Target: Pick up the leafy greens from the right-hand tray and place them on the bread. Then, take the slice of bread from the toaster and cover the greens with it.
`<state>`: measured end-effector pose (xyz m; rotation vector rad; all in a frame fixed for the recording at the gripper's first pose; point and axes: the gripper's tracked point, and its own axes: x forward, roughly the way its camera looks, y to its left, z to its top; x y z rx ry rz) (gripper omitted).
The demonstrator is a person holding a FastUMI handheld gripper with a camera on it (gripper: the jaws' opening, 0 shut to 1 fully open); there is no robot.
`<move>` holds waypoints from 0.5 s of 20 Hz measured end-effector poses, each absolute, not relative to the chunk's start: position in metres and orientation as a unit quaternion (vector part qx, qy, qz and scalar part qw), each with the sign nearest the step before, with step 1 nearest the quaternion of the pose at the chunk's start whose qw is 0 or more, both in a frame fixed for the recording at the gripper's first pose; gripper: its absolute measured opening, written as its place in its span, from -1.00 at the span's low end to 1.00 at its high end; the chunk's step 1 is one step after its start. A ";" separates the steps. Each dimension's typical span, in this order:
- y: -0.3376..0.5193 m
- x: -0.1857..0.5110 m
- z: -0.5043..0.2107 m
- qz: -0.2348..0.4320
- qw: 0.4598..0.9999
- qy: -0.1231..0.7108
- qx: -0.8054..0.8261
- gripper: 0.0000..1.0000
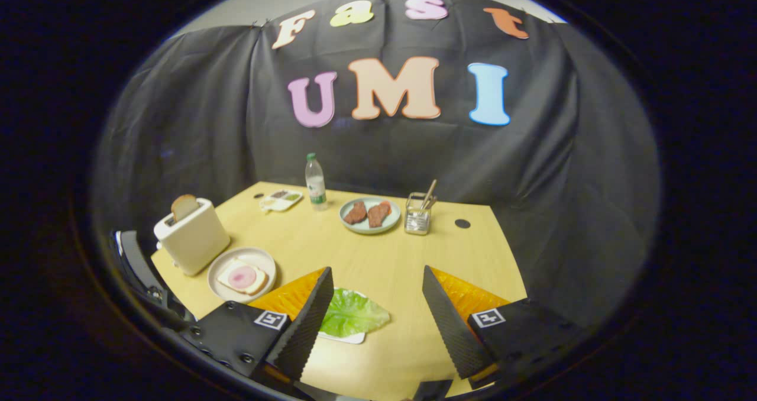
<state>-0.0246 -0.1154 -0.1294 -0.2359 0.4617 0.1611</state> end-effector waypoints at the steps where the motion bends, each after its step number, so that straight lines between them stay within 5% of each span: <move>1: -0.114 -0.025 -0.143 0.093 0.957 0.248 -0.121 0.94; 10: -0.129 -0.006 -0.255 0.152 0.884 0.426 -0.120 0.94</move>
